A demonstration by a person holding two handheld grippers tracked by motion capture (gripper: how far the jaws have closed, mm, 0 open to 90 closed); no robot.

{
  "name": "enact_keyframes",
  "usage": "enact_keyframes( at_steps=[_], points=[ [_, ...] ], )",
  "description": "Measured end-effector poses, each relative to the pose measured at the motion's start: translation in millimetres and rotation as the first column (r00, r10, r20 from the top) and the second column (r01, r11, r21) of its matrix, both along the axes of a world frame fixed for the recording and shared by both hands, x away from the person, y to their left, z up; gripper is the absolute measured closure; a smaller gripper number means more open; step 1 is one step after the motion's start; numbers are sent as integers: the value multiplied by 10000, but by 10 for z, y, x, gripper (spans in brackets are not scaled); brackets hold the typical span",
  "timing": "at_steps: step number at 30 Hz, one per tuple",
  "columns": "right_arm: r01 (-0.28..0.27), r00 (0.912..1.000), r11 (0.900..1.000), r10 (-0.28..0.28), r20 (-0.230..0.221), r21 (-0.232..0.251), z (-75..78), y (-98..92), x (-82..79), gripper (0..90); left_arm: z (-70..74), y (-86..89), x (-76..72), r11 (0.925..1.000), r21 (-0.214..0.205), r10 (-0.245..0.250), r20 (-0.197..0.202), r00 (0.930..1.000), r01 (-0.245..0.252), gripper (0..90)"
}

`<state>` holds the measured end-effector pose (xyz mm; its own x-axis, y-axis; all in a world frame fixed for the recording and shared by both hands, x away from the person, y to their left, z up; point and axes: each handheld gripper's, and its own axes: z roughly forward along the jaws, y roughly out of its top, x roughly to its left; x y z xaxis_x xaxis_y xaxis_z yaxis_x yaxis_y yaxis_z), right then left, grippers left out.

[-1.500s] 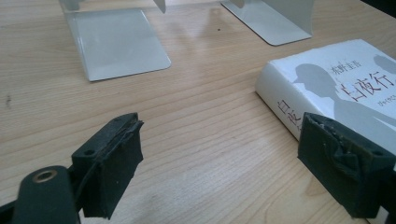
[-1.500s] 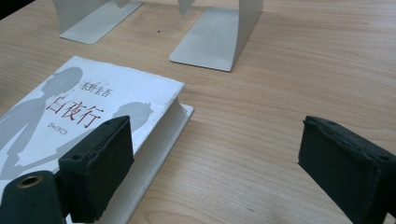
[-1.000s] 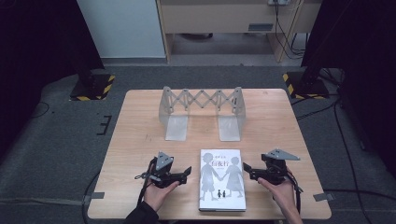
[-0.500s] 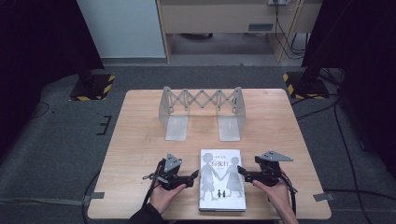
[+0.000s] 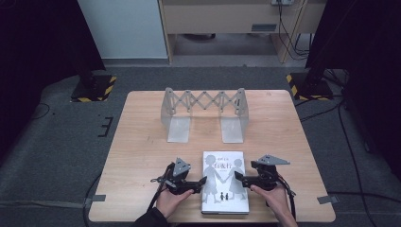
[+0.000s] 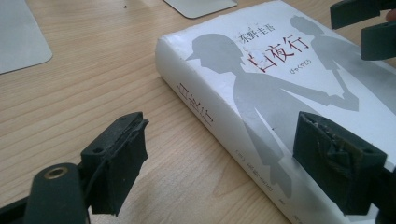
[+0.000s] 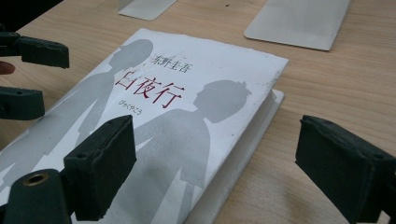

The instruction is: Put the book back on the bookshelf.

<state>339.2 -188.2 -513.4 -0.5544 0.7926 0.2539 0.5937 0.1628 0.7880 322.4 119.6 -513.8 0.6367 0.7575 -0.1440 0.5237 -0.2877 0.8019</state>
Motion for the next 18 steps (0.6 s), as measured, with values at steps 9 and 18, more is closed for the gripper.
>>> enact_keyframes(
  at_steps=[9,18],
  points=[
    [-262,9996,9996,262,-71,65,-47,61,10,130,-17,-48,14,9997,-50,-239,-50,9997,239,155],
    [-431,9989,9988,435,-192,215,-96,117,28,131,-30,-103,17,9988,-129,-471,-50,9989,470,146]
  ],
)
